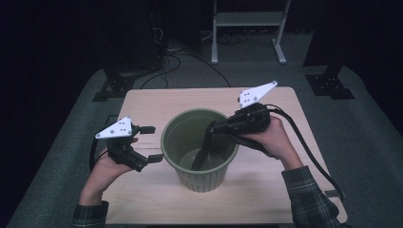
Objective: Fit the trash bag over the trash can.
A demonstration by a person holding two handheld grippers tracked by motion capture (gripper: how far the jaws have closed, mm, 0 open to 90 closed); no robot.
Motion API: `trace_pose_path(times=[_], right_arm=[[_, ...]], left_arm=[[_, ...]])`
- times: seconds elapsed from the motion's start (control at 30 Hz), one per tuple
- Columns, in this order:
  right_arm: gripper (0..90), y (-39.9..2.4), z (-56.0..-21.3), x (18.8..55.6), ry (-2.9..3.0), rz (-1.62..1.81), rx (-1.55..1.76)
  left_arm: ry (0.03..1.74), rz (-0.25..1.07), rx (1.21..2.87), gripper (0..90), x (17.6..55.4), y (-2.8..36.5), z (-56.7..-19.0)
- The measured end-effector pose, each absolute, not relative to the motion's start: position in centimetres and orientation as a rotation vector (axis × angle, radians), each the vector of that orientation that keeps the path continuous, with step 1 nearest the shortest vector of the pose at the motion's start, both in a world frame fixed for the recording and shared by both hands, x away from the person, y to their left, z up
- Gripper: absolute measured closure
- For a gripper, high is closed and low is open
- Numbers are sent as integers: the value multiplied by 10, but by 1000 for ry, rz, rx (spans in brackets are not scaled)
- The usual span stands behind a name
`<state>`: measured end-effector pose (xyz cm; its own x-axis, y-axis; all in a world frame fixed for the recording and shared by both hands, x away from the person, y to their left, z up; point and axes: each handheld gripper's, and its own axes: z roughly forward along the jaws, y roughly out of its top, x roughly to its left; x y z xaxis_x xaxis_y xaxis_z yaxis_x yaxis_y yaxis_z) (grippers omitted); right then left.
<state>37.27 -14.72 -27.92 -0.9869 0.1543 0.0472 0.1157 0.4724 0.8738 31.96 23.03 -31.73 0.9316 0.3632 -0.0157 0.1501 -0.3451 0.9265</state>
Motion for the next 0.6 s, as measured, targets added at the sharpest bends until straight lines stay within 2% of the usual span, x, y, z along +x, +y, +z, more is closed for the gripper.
trace_pose_path(times=[0.27,0.6], right_arm=[[875,-145,-279,374,2660,1617,238],[882,-127,-273,376,2667,1662,181]], left_arm=[[332,233,1916,43,330,208,-303],[246,212,1935,134,341,174,-301]])
